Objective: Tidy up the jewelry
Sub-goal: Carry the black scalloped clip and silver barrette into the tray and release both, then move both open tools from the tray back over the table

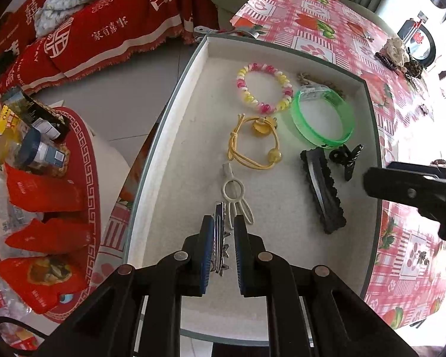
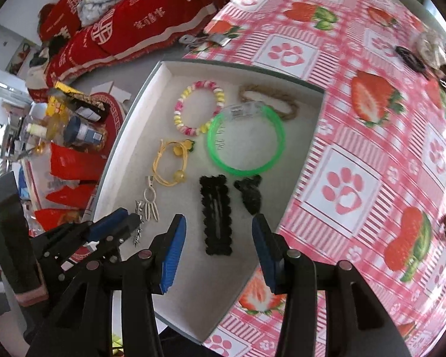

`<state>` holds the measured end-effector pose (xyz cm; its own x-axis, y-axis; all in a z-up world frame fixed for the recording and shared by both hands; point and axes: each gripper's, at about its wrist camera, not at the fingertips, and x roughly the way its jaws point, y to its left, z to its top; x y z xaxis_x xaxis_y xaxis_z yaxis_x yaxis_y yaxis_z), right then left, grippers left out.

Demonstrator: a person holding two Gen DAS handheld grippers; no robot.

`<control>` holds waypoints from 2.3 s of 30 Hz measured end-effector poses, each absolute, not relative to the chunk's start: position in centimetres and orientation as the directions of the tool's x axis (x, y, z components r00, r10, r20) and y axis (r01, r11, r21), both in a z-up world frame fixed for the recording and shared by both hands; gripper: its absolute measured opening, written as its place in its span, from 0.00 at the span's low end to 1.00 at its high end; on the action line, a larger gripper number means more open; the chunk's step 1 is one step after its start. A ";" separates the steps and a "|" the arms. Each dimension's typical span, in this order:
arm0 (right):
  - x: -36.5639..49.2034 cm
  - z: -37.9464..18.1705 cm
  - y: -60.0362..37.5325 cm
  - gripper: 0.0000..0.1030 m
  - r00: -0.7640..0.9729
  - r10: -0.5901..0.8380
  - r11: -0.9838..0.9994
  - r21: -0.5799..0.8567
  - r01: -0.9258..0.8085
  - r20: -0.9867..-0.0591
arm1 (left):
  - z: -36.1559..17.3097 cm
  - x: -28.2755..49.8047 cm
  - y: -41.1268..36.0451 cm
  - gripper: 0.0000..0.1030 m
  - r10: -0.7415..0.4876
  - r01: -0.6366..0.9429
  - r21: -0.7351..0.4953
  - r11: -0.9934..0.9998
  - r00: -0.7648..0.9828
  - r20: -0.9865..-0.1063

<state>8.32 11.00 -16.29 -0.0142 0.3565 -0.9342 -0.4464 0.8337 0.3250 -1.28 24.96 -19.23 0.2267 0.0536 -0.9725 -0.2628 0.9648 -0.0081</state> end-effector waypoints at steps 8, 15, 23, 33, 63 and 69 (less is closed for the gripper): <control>7.9 -15.6 8.2 0.49 -0.005 0.341 0.861 0.314 -0.401 -0.940 | -18.1 -1.2 24.7 0.75 0.078 -0.247 0.022 0.969 0.219 -0.973; 7.5 -14.5 6.5 0.49 0.014 0.348 0.879 0.321 -0.353 -0.937 | -16.0 -1.1 23.9 0.93 0.101 -0.222 0.045 0.974 0.249 -0.963; 7.2 -13.3 4.3 0.67 0.044 0.357 0.897 0.329 -0.296 -0.933 | -14.4 -0.5 22.1 1.00 0.100 -0.144 0.063 0.988 0.272 -0.957; 7.0 -13.2 -3.9 0.79 0.097 0.302 0.951 0.293 -0.103 -0.948 | -12.6 2.2 15.4 1.00 0.025 0.047 0.041 0.998 0.294 -0.955; 13.8 -17.2 -24.0 0.79 0.116 0.224 0.969 0.207 -0.136 -0.968 | -18.2 1.4 -4.1 0.98 -0.077 -0.058 -0.082 0.995 0.073 -0.994; 16.3 -18.5 -22.9 0.79 0.128 0.217 0.964 0.192 -0.184 -0.968 | -19.9 0.6 -4.8 0.87 -0.093 -0.087 -0.097 0.991 0.053 -0.994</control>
